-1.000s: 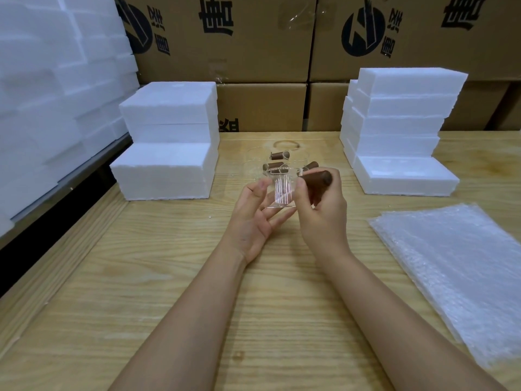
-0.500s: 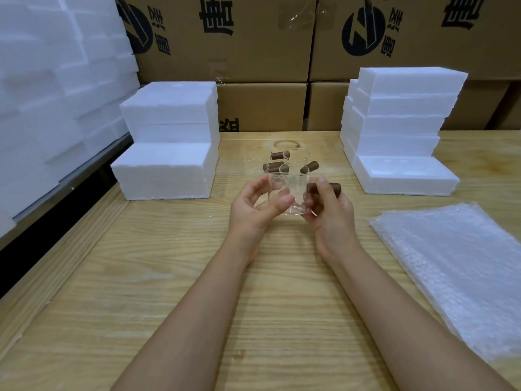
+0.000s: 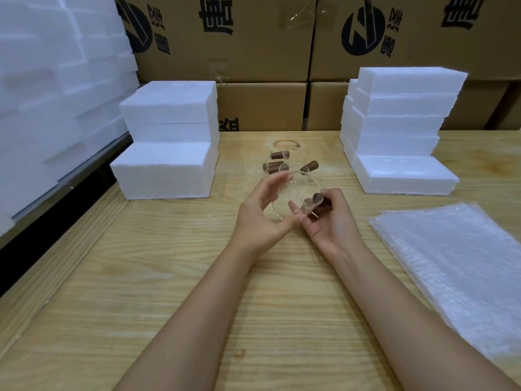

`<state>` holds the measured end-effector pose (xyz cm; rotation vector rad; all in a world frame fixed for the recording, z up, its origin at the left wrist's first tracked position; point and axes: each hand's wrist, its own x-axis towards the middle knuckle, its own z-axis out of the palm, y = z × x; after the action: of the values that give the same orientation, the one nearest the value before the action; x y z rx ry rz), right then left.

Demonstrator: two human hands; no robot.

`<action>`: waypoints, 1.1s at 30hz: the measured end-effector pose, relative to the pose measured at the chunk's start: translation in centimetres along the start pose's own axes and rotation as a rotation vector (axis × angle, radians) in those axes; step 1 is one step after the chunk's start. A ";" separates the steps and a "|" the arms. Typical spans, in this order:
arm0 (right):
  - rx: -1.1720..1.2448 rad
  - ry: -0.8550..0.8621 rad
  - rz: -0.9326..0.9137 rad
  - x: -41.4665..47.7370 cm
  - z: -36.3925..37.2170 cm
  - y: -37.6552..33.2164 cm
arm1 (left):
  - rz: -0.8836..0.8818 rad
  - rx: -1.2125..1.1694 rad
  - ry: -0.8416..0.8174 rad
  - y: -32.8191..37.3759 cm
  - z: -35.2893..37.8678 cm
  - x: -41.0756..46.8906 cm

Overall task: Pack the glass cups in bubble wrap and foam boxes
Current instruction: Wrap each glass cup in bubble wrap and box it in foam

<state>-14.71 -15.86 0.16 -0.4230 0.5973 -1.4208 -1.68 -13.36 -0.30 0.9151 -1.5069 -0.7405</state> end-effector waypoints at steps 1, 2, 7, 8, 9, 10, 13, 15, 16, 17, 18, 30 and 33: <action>0.029 0.000 -0.007 0.1 -0.1 -0.1 | 0.017 0.039 -0.020 0.0 0.1 0.0; 0.057 -0.001 -0.024 0.1 -0.2 -0.2 | 0.025 0.073 -0.040 0.1 0.3 0.0; 0.133 -0.059 -0.113 0.1 -0.8 -0.6 | 0.090 0.149 -0.083 0.2 0.7 0.1; 0.122 -0.074 -0.136 0.1 -0.9 -0.7 | 0.103 0.151 -0.092 0.1 0.8 0.1; 0.115 -0.093 -0.158 0.0 -0.9 -0.7 | 0.113 0.153 -0.099 -0.1 0.8 0.1; 0.111 -0.115 -0.176 0.0 -0.9 -0.7 | 0.118 0.155 -0.103 -0.2 0.8 0.0; 0.084 -0.163 -0.196 -0.3 -0.6 -0.8 | 0.130 0.160 -0.098 -0.5 0.6 0.0; 0.070 -0.172 -0.195 -0.4 -0.5 -0.8 | 0.127 0.152 -0.085 -0.6 0.5 0.0; 0.058 -0.169 -0.195 -0.4 -0.4 -0.7 | 0.118 0.137 -0.078 -0.7 0.4 0.0; 0.039 -0.163 -0.196 -0.3 -0.4 -0.7 | 0.106 0.118 -0.072 -0.7 0.4 0.0; 0.012 -0.157 -0.203 -0.3 -0.2 -0.7 | 0.091 0.098 -0.068 -0.8 0.3 0.0; -0.139 -0.026 -0.280 0.2 0.2 0.0 | -0.006 0.138 -0.038 -1.4 -0.1 -0.1; -0.094 0.031 -0.230 0.5 -0.2 0.1 | 0.054 0.216 -0.051 -1.3 0.0 -0.2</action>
<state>-14.70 -16.32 -0.13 -0.5592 0.6591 -1.6248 -1.49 -13.81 -1.54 1.0180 -1.6737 -0.5725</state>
